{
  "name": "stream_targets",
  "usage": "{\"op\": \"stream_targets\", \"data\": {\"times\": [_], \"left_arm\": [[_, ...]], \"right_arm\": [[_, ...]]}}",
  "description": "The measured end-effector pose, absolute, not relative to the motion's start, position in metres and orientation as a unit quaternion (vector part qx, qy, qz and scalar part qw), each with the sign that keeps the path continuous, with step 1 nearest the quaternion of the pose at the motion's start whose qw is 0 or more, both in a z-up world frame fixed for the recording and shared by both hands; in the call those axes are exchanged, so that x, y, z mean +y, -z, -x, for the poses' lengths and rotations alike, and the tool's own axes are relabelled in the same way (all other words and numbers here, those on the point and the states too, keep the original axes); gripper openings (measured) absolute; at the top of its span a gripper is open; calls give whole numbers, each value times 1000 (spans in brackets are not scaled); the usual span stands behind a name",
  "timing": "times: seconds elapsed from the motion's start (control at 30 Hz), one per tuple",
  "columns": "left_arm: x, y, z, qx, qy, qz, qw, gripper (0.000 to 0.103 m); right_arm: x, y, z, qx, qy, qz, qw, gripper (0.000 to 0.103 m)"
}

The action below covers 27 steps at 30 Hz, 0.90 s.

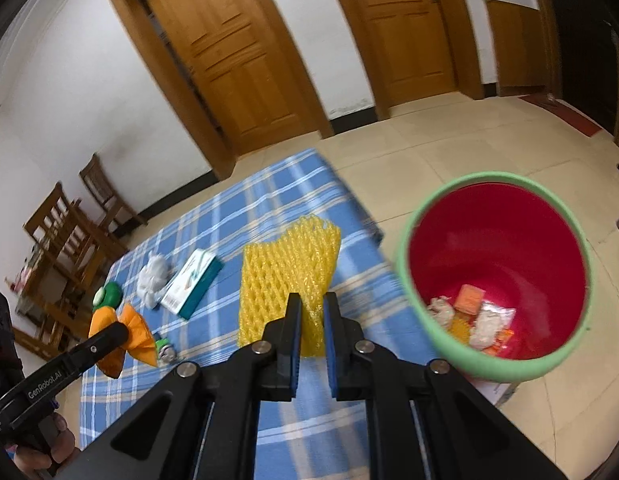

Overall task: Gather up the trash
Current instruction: 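Carry the orange cloth and foam net over the red bucket, then open both tools over the bucket to drop cloth and net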

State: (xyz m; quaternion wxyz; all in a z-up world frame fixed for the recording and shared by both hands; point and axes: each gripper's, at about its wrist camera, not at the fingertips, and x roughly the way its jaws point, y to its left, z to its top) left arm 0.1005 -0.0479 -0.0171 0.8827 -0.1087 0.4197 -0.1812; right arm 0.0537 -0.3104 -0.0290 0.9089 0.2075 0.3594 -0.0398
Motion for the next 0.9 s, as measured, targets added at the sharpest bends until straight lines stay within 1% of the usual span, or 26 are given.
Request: {"op": "stream_targets", "data": {"times": [0.43, 0.9], "left_arm": [[-128, 2, -109, 424, 245, 57, 870, 25], [-205, 8, -120, 437, 296, 10, 849, 25]], "right_arm": [[-392, 32, -21, 329, 129, -263, 898, 13], [-456, 60, -5, 333, 195, -304, 871, 16]]}}
